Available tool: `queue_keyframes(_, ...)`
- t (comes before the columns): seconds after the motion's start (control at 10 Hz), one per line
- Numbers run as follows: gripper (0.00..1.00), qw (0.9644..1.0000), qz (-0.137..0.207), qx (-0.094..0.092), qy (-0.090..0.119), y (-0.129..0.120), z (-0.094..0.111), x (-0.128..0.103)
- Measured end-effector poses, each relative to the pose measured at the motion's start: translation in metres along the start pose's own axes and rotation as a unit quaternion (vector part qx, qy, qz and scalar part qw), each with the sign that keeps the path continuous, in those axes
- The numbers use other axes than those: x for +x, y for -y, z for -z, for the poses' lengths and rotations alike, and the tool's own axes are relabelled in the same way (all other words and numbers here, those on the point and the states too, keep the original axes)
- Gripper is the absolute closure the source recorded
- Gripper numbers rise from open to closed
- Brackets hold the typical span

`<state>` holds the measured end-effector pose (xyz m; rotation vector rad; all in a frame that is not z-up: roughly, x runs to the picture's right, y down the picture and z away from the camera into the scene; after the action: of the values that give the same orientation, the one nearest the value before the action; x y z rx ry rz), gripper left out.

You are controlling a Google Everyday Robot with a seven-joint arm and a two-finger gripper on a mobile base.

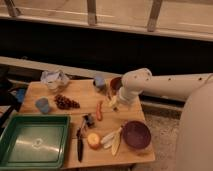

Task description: Place banana in purple bowl

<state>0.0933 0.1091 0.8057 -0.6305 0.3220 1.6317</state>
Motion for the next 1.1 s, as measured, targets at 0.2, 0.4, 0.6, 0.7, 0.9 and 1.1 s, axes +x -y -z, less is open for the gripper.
queue_keyframes(0.2,0.30,0.9996,0.000,0.001,-0.027,-0.001,-0.019,0.013)
queue_keyframes(0.4,0.30,0.9986,-0.004,0.005,-0.053,0.001,-0.035,0.027)
queue_keyframes(0.6,0.30,0.9984,-0.005,0.006,-0.056,0.003,-0.036,0.028)
queue_keyframes(0.7,0.30,0.9984,-0.004,0.005,-0.056,0.002,-0.036,0.028)
queue_keyframes(0.9,0.30,0.9984,-0.003,0.005,-0.056,0.002,-0.036,0.028)
queue_keyframes(1.1,0.30,0.9978,-0.008,0.004,-0.066,0.003,-0.041,0.030)
